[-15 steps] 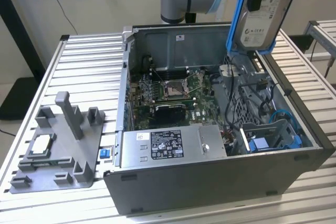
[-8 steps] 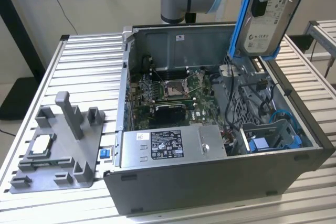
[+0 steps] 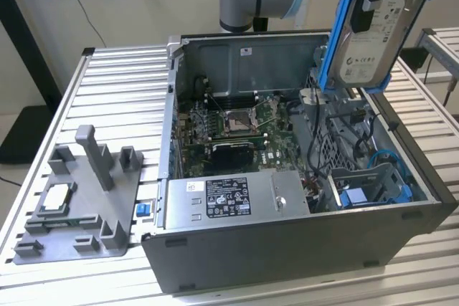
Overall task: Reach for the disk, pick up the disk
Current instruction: 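Pick up the disk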
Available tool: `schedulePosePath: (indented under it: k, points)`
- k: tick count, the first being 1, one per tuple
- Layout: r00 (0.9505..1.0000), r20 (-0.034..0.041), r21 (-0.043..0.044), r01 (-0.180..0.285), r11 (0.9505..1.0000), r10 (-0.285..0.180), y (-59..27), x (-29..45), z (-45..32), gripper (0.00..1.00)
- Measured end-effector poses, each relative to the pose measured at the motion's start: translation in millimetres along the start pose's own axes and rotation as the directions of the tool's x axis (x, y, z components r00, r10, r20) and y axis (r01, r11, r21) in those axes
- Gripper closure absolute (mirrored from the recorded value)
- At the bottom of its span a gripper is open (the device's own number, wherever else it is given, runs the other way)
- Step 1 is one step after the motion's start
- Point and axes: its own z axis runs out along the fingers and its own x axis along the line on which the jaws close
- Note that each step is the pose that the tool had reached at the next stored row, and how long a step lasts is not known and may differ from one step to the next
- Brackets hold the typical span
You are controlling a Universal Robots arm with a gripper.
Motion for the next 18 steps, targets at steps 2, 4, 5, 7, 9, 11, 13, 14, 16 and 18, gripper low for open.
schedulePosePath:
  k: [2,4,5,7,9,11,13,14,16,18]
  points:
    - [0.9994,-0.0332,0.0002,0.004,1.0,-0.004,0.0,1.0,0.0,1.0]
    - [0.998,-0.0629,0.0003,0.007,1.0,-0.007,0.0,1.7,0.2,1.0]
    - [0.9978,-0.0658,0.0002,0.007,1.0,-0.007,0.2,2.3,1.5,1.0]
    - [0.9978,-0.066,0.0003,0.007,1.0,-0.007,0.5,4.8,5.1,1.0]
    - [0.9978,-0.066,0.0004,0.007,1.0,-0.007,0.6,8.6,8.6,1.0]
    - [0.9978,-0.0661,0.0003,0.007,1.0,-0.007,0.1,12.6,12.3,1.0]
    - [0.9978,-0.0658,0.0002,0.007,1.0,-0.007,-0.6,17.2,15.9,1.0]
    - [0.9978,-0.0652,0.0001,0.007,1.0,-0.007,-1.0,19.5,17.7,1.0]
    - [0.998,-0.0624,-0.0006,0.007,1.0,-0.007,-2.3,24.5,20.5,1.0]
    - [0.9984,-0.0569,-0.002,0.006,1.0,-0.006,-3.6,28.7,22.7,1.0]
